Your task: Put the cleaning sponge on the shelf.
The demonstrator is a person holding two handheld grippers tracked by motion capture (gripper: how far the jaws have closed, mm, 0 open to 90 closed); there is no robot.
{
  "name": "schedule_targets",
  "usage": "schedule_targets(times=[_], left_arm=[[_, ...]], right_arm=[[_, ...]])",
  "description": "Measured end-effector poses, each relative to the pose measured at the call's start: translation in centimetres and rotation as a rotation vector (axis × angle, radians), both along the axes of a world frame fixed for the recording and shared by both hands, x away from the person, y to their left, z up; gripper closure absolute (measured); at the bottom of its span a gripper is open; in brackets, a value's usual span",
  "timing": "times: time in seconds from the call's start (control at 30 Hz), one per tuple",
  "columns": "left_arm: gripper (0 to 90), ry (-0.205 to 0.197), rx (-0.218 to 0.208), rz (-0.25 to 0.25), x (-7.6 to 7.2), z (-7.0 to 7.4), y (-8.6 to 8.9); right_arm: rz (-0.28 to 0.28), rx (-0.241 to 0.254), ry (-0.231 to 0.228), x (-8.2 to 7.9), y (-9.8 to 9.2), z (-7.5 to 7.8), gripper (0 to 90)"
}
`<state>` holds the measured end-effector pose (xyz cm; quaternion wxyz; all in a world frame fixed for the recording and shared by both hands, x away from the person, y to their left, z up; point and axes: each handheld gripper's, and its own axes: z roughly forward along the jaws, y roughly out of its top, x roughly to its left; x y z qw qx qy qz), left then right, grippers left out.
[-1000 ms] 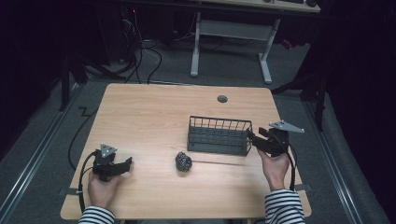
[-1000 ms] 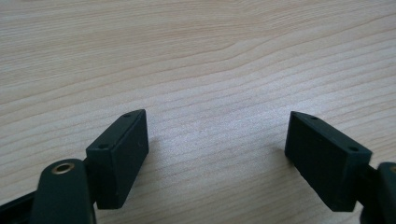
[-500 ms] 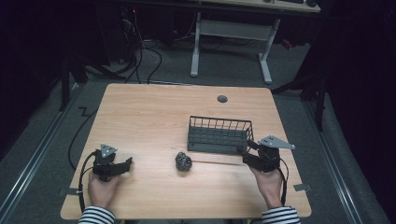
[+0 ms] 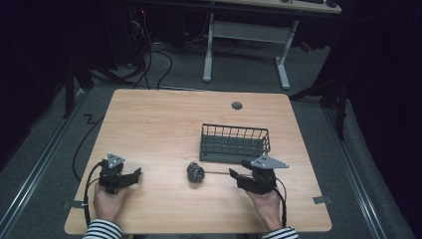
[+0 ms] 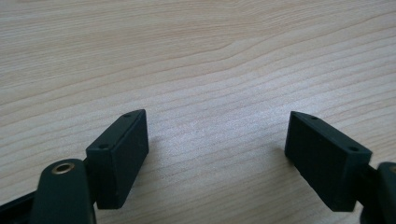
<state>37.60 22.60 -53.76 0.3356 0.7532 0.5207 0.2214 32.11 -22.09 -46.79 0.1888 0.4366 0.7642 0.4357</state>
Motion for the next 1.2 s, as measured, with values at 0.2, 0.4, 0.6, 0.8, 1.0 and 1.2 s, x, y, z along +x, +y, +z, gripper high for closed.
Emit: schedule_targets(times=[0.2,0.4,0.6,0.8,1.0,1.2], left_arm=[[21.9,0.0,0.0,0.0,0.0,0.0,0.0],[21.9,0.0,-0.001,0.0,0.0,0.0,0.0],[22.8,-0.001,-0.002,0.003,0.0,0.0,0.0],[22.8,0.0,-0.008,0.001,0.1,0.0,0.1],[22.7,-0.001,-0.011,0.001,0.1,0.0,0.1],[22.7,0.0,-0.008,0.0,0.1,0.0,0.1]], right_arm=[[0.063,-0.01,0.009,-0.3,2.2,-0.9,39.7],[0.115,-0.007,0.028,-0.5,4.4,-1.9,37.4],[0.164,-0.001,0.03,-0.4,6.0,-2.4,37.1],[0.202,-0.015,0.035,-0.2,7.8,-2.9,35.7],[0.2,-0.037,0.049,0.4,9.2,-3.8,32.7],[0.194,-0.045,0.069,1.7,10.2,-4.8,30.1]])
